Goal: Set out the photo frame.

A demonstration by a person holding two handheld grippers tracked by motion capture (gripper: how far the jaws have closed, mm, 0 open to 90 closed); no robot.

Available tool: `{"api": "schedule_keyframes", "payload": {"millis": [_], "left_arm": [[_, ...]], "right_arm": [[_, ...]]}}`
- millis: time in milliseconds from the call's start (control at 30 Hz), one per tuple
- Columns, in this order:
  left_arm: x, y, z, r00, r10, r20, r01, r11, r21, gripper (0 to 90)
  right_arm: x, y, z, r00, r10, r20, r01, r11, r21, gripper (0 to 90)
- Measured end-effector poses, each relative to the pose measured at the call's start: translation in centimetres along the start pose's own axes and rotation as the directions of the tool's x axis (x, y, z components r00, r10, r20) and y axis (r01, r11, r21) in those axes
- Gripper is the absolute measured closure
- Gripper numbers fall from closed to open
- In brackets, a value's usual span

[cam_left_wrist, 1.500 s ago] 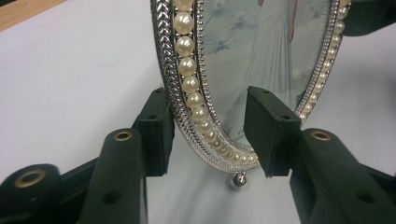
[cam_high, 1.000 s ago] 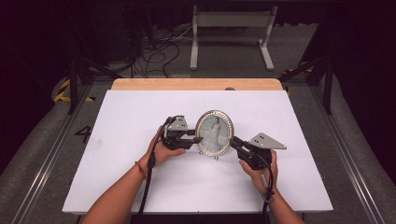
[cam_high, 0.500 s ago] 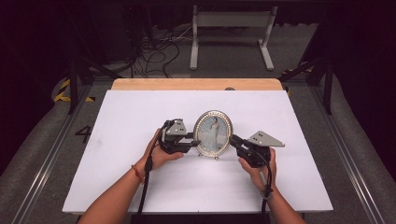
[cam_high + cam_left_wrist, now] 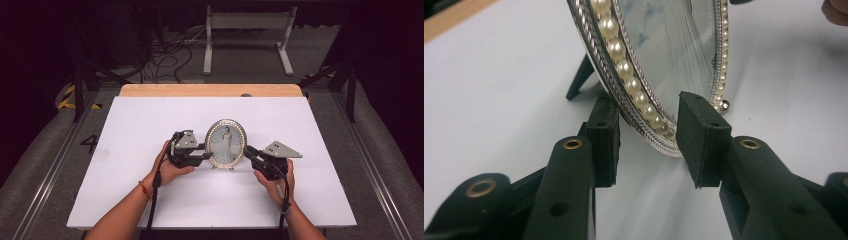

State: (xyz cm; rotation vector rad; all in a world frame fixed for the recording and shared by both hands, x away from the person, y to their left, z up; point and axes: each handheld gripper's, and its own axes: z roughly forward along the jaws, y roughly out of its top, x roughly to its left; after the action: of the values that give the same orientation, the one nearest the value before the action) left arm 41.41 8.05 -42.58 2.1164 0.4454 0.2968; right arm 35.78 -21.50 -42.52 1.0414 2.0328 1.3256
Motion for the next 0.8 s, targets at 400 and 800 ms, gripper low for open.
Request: {"api": "schedule_keyframes", "payload": {"millis": [400, 800], "left_arm": [[0.42, -0.57, -0.49, 0.9995, -0.023, 0.02, 0.023, 0.9993, -0.029, 70.4], [-0.08, -0.52, -0.27, 1.0, 0.007, 0.006, -0.007, 1.0, 0.003, 69.5]], "right_arm": [[-0.69, -0.23, 0.04, 0.9991, 0.033, -0.027, -0.033, 0.9994, 0.012, 78.8], [-0.8, -0.19, 0.34, 0.9988, 0.031, -0.038, -0.03, 0.9994, 0.017, 81.2]]}}
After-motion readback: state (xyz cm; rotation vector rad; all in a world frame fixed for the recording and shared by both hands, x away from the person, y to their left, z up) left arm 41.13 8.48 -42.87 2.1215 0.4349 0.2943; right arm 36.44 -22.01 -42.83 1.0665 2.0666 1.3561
